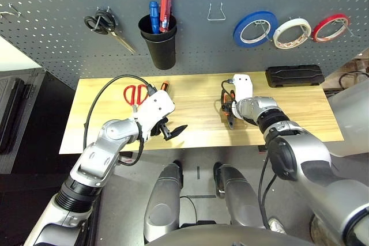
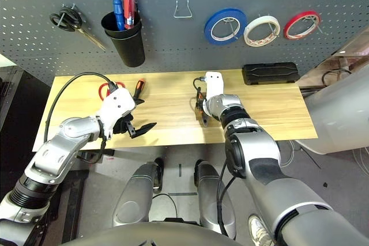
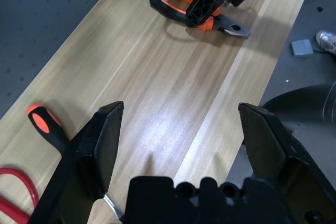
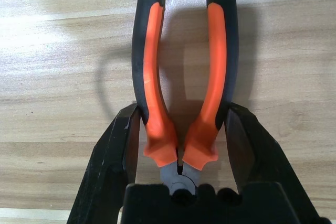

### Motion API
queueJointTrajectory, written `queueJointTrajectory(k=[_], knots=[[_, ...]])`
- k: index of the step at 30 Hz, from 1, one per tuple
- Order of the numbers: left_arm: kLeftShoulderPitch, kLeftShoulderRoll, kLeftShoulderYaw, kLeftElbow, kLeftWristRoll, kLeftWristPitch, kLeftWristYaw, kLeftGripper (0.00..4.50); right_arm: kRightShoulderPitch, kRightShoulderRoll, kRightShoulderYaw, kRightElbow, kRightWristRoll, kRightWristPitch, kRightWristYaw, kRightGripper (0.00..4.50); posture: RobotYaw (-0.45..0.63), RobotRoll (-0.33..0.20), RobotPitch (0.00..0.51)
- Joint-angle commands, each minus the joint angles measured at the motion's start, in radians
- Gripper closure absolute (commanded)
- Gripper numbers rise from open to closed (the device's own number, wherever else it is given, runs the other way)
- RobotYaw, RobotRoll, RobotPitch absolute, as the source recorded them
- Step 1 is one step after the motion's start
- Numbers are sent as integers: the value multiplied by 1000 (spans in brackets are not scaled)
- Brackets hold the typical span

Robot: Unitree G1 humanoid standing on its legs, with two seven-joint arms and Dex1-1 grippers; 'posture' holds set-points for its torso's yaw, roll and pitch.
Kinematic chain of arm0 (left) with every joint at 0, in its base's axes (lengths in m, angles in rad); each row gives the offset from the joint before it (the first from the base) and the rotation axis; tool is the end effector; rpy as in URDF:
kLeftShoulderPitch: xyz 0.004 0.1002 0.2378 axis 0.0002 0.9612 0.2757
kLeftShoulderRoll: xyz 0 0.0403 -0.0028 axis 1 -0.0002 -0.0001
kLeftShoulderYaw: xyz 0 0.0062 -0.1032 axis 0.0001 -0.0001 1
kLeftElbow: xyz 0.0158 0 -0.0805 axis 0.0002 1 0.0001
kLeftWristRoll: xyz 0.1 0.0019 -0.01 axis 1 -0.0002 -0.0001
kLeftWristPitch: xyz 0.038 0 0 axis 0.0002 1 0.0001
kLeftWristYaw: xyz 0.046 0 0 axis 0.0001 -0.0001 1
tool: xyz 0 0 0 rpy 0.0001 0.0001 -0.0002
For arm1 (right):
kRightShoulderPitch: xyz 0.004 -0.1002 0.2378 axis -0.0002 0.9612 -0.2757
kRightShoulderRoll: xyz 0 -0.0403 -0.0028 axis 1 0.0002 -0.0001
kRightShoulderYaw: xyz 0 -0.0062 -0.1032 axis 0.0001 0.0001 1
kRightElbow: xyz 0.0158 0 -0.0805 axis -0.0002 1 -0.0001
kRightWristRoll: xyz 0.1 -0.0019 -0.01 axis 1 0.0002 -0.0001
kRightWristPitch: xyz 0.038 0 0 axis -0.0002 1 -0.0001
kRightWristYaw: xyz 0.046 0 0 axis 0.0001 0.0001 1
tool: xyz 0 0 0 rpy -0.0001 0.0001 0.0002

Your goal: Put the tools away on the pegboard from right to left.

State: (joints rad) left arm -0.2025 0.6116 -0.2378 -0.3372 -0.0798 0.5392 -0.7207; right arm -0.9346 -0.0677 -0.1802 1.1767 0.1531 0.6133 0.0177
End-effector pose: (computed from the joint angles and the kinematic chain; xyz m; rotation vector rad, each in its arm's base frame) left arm 0.2242 0.1866 0.1240 0.5323 0.2898 -0.8953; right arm 0.3296 -0.1257 0.0588 0.1292 0.8848 0.0955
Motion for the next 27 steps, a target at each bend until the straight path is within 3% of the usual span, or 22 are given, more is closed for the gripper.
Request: queueJointTrajectory(k=[1, 8, 16, 27], knots=[[9, 7, -10, 8, 10, -30, -9, 0, 42, -11, 33, -46, -23, -15, 58, 1924, 304, 0, 279], [47, -71, 98, -41, -127, -208, -39, 0, 227, -90, 170, -376, -92, -102, 223, 1924, 293, 0, 265], [1, -174, 209, -149, -300, -189, 12, 0, 535, -219, 241, -781, -138, -393, 366, 1924, 298, 0, 250], [-20, -177, 285, -209, -402, -161, 75, 0, 636, -271, 202, -1055, -132, -636, 372, 1924, 303, 0, 234]])
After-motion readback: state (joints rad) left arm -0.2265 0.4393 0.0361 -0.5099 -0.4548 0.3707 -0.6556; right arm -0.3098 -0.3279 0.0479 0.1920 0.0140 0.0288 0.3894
